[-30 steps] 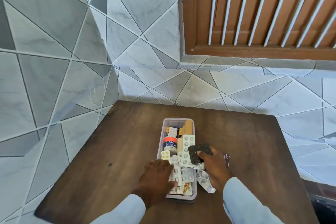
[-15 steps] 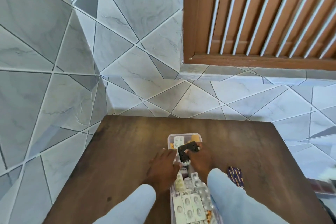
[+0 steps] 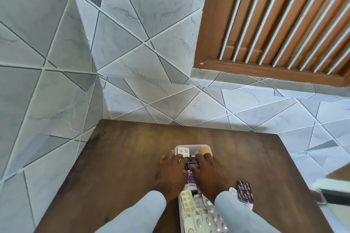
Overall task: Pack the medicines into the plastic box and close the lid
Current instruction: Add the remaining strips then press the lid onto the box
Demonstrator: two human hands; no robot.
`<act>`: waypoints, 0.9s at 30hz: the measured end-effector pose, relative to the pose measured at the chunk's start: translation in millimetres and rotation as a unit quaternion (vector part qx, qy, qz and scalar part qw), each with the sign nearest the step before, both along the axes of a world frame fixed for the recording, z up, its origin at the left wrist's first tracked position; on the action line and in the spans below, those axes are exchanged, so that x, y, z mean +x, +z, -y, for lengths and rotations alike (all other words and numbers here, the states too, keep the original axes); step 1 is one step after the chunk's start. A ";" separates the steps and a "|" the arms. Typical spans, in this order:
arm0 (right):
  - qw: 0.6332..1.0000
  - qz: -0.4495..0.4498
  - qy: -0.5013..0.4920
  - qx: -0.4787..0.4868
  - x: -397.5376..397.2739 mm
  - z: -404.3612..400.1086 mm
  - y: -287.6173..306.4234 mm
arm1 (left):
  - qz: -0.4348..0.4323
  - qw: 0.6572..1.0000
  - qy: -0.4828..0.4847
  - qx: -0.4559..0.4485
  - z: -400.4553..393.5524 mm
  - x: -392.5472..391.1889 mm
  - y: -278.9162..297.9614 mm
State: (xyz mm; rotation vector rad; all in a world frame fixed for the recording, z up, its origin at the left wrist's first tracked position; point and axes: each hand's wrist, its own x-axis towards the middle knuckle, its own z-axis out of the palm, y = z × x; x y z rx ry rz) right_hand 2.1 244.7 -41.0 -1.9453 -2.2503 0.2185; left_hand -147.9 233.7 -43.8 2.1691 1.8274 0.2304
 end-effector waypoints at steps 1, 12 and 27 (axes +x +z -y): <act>0.999 0.028 0.030 0.006 3.1 1.0 -2.0 | 0.005 1.000 -0.001 -0.009 -0.3 -0.3 -0.7; 0.997 -0.017 0.071 0.013 42.7 -7.2 -4.4 | -0.049 0.997 0.006 -0.061 -9.3 25.3 5.1; 0.934 -0.105 -0.261 -0.219 173.0 28.3 -23.8 | -0.210 0.974 -0.074 -0.050 -30.0 27.9 -3.0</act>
